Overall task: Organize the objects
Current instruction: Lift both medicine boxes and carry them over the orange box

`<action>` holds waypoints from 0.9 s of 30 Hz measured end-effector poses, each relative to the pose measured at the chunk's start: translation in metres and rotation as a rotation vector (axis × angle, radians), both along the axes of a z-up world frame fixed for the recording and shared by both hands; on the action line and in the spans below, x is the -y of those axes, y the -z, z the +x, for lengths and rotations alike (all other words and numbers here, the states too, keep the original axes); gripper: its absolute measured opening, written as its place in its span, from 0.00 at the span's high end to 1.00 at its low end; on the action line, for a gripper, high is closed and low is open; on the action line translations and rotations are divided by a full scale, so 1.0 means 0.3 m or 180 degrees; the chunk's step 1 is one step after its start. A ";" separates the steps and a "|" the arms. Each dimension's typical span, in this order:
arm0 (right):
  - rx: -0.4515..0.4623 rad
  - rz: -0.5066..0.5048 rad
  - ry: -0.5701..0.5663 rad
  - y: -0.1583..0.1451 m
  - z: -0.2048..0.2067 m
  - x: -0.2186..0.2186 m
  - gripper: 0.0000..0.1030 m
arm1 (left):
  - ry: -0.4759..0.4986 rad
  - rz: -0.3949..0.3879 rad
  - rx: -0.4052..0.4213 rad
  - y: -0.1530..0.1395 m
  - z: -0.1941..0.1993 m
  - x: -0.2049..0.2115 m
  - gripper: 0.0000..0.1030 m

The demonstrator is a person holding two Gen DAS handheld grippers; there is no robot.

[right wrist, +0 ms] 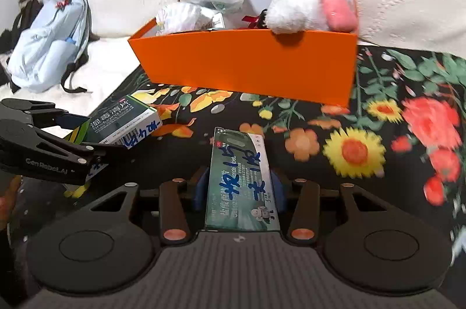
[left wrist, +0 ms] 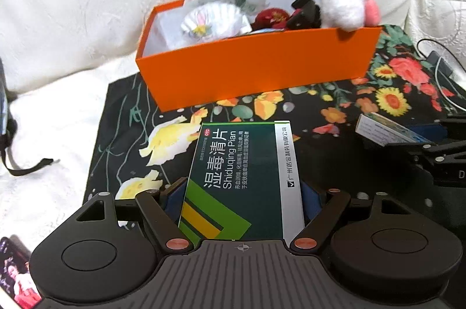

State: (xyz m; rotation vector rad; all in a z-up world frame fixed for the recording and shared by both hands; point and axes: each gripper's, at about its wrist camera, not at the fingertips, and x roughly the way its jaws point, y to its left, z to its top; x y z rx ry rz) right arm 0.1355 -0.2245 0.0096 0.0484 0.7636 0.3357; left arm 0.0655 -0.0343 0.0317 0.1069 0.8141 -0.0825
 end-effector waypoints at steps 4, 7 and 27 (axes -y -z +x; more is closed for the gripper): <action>0.0054 0.0171 0.0117 -0.018 -0.073 0.020 0.50 | -0.0008 -0.0039 0.0067 -0.031 -0.033 0.003 0.00; 0.0100 0.0233 0.0162 -0.037 -0.105 0.030 0.50 | -0.0019 -0.0032 0.0122 -0.059 -0.055 0.003 0.00; 0.0394 0.0352 0.0116 -0.146 -0.159 -0.029 0.50 | -0.0062 -0.0020 0.0439 -0.170 -0.081 -0.013 0.00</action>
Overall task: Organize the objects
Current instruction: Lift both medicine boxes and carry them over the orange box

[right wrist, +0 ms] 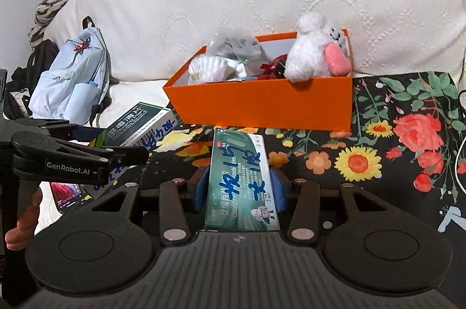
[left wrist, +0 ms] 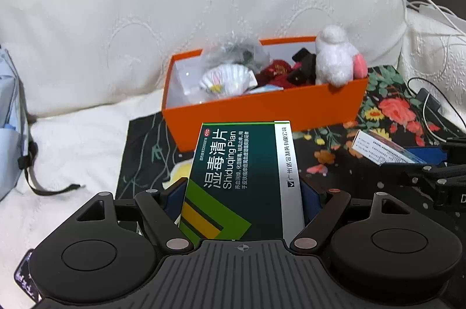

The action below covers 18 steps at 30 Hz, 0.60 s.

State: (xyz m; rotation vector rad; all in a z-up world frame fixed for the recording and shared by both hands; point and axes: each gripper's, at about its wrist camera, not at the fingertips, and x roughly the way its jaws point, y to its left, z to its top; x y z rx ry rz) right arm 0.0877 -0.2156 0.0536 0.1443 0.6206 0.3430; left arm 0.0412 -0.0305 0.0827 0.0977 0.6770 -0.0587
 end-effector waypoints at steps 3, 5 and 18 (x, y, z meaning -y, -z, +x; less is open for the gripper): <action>0.0024 0.0020 0.0009 -0.007 0.006 -0.005 0.50 | 0.0009 -0.0001 0.0058 -0.016 0.006 0.003 0.00; 0.0029 0.0038 0.0012 -0.013 0.011 -0.008 0.50 | 0.0018 0.0012 0.0099 -0.027 0.012 0.006 0.00; 0.0304 0.0169 0.0178 -0.118 0.111 -0.013 0.50 | 0.0076 0.0056 0.0511 -0.174 0.180 -0.007 0.00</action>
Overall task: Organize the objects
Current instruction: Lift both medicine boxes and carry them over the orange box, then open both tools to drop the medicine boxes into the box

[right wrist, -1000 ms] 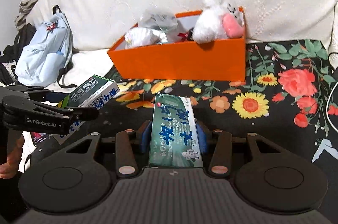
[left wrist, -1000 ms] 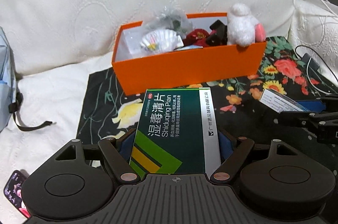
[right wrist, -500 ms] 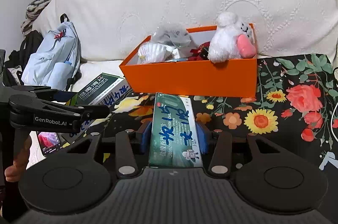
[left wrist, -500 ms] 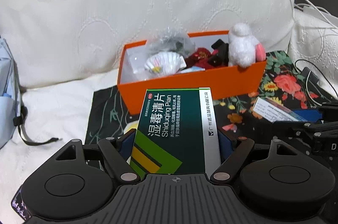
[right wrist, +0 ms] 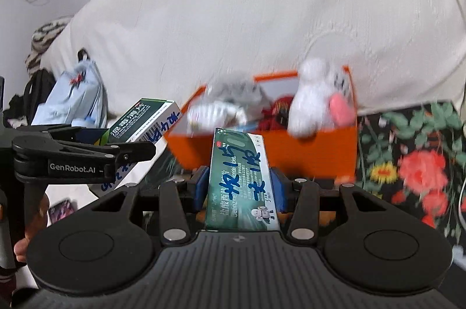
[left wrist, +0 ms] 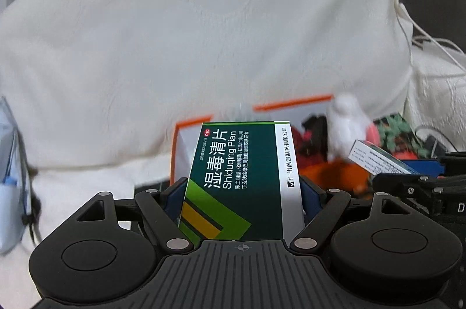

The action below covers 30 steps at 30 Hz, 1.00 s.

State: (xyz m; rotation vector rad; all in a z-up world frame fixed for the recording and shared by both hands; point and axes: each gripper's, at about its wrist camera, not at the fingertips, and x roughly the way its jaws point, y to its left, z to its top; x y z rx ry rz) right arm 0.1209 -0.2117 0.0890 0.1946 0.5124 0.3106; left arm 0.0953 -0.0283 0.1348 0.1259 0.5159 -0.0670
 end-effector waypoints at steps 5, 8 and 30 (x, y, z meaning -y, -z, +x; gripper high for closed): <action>0.0162 -0.0011 0.0087 -0.085 0.116 0.011 0.50 | -0.0002 0.0028 0.0140 -0.058 0.162 0.011 0.00; 0.0267 -0.0122 0.0154 -0.135 0.215 0.007 0.50 | 0.0067 -0.0052 0.0123 -0.066 0.272 0.029 0.00; 0.0462 -0.0531 0.0395 -0.182 0.445 0.096 0.11 | -0.0218 -0.0077 0.0238 -0.020 0.294 0.067 0.00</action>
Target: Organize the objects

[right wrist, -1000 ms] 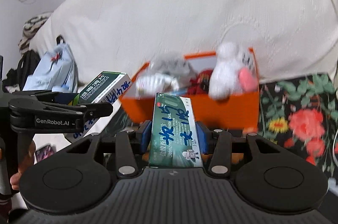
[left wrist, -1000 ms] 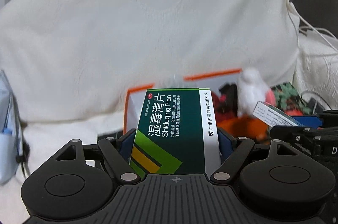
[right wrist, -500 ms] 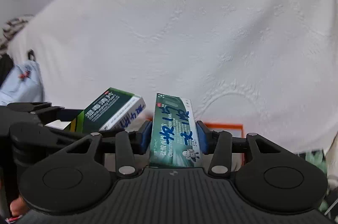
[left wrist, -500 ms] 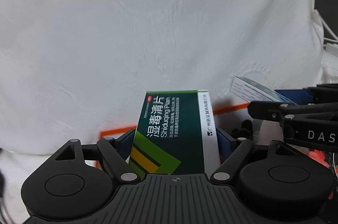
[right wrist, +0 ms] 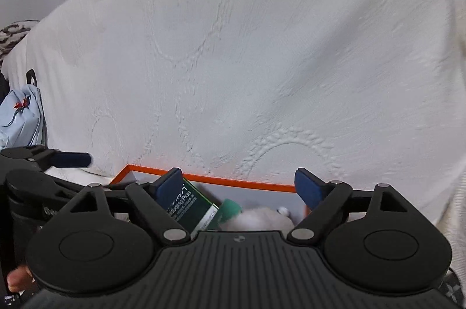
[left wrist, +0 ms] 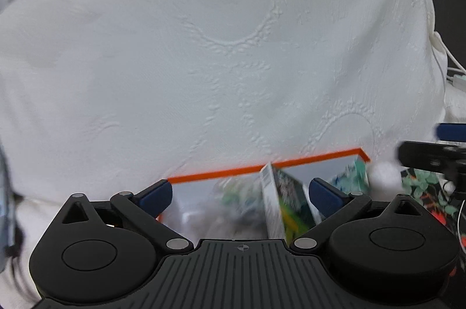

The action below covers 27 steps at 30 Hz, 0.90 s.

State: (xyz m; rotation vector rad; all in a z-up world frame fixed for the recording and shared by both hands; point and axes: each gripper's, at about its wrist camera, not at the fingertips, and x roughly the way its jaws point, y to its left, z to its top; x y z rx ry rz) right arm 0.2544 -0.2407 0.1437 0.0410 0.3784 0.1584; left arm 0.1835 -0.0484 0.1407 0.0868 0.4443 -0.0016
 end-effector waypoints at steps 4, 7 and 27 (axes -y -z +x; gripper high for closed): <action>0.0091 0.0053 0.0126 0.024 -0.182 0.002 0.01 | -0.0201 0.0172 -0.0026 0.061 -0.158 0.012 0.00; -0.0033 0.0052 0.0132 0.095 -0.284 -0.023 0.00 | -0.0280 0.0116 -0.0170 0.153 -0.237 0.004 0.00; -0.0783 -0.0149 0.0261 0.403 -0.267 -0.113 0.00 | -0.0432 -0.0040 -0.0753 0.366 -0.173 -0.075 0.00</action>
